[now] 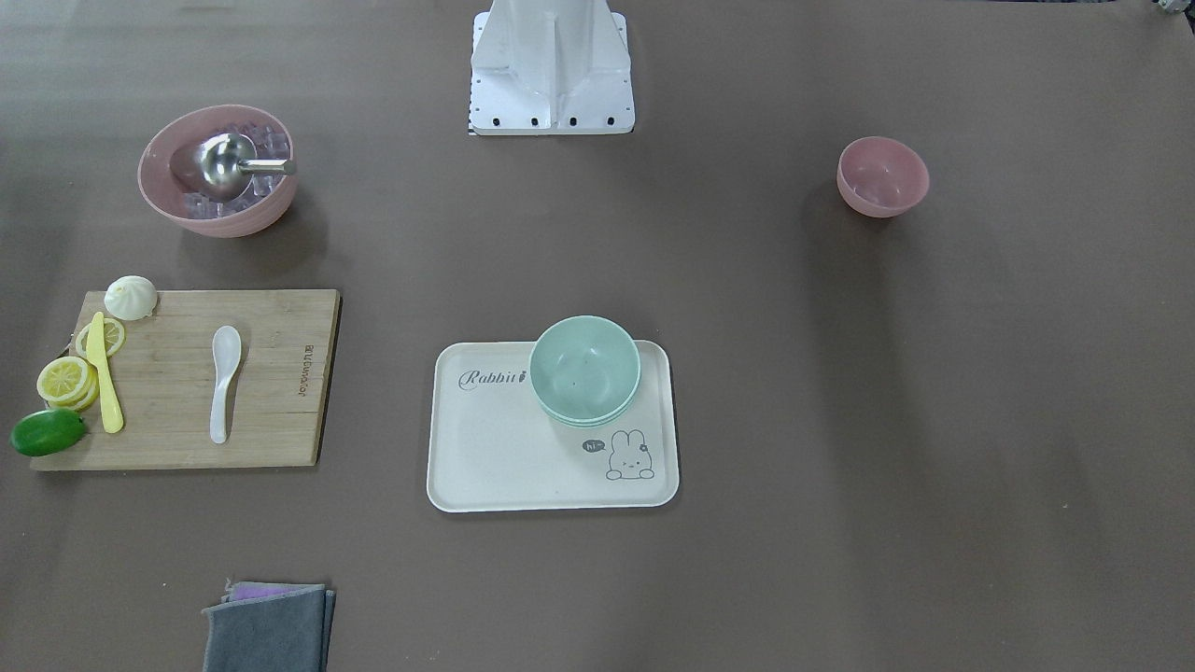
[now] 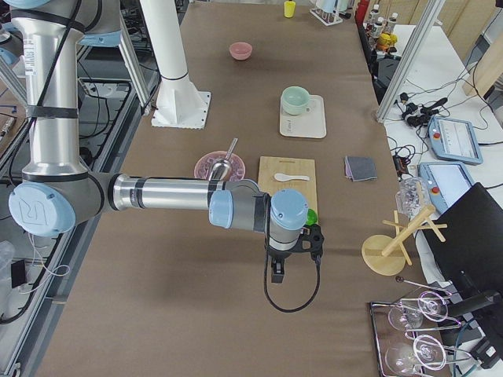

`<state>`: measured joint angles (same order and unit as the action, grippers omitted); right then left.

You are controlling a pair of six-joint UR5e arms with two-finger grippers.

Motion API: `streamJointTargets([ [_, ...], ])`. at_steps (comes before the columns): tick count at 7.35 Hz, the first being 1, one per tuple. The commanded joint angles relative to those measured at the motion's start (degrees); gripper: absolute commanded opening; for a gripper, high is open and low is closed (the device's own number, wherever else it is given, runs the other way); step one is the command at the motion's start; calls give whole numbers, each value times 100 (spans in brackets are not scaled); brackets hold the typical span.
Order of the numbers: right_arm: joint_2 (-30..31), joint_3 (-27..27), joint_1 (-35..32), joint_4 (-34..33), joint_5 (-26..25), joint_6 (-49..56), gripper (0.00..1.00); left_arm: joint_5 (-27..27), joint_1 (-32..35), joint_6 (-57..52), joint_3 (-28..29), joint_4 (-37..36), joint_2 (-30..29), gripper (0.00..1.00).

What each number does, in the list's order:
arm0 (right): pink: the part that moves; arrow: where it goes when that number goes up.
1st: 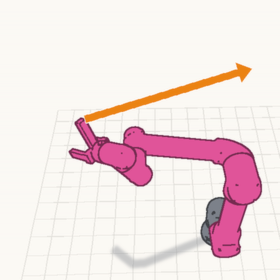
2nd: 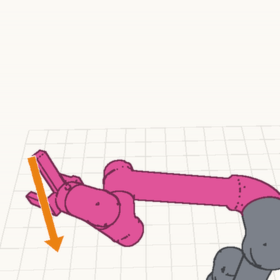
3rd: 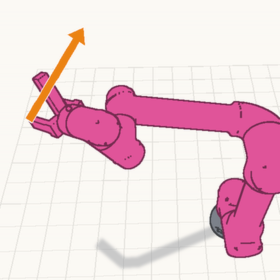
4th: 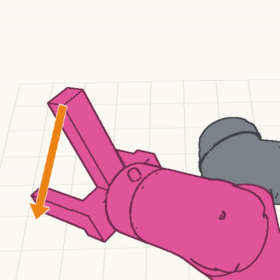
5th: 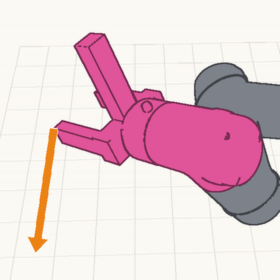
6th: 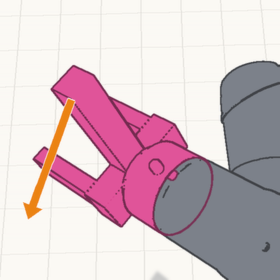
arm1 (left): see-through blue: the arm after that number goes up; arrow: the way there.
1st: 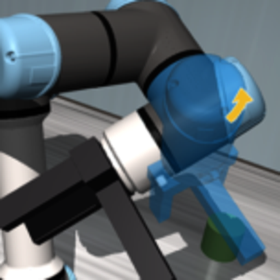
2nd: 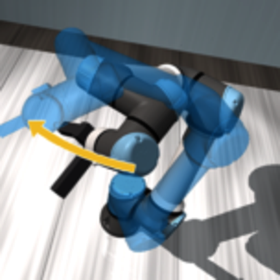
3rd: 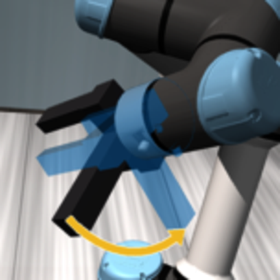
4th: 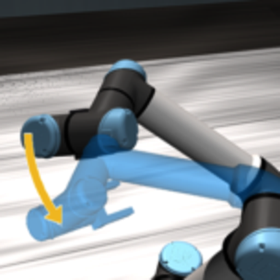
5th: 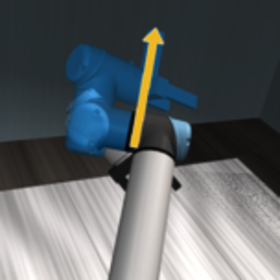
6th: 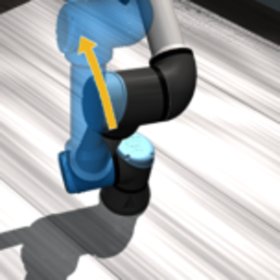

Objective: Stack pink bowl on green and place spoon

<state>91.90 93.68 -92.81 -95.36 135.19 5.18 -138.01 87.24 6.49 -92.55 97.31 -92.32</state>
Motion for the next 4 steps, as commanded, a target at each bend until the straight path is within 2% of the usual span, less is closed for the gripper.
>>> streamJointTargets([
  [1, -49, 1, 0, 0, 94, 0, 100, 11, -382, 141, -306, 277, -110, 98],
  [2, -58, 1, 0, 9, 312, 0, 100, -85, -392, 803, -464, 341, -137, 98],
  [3, -58, 62, 0, 9, 297, 17, 100, -617, -453, 1228, -578, 341, -146, 98],
  [4, -76, 245, 17, 0, 323, 0, 100, -796, -628, 1284, -823, 367, -146, 98],
])
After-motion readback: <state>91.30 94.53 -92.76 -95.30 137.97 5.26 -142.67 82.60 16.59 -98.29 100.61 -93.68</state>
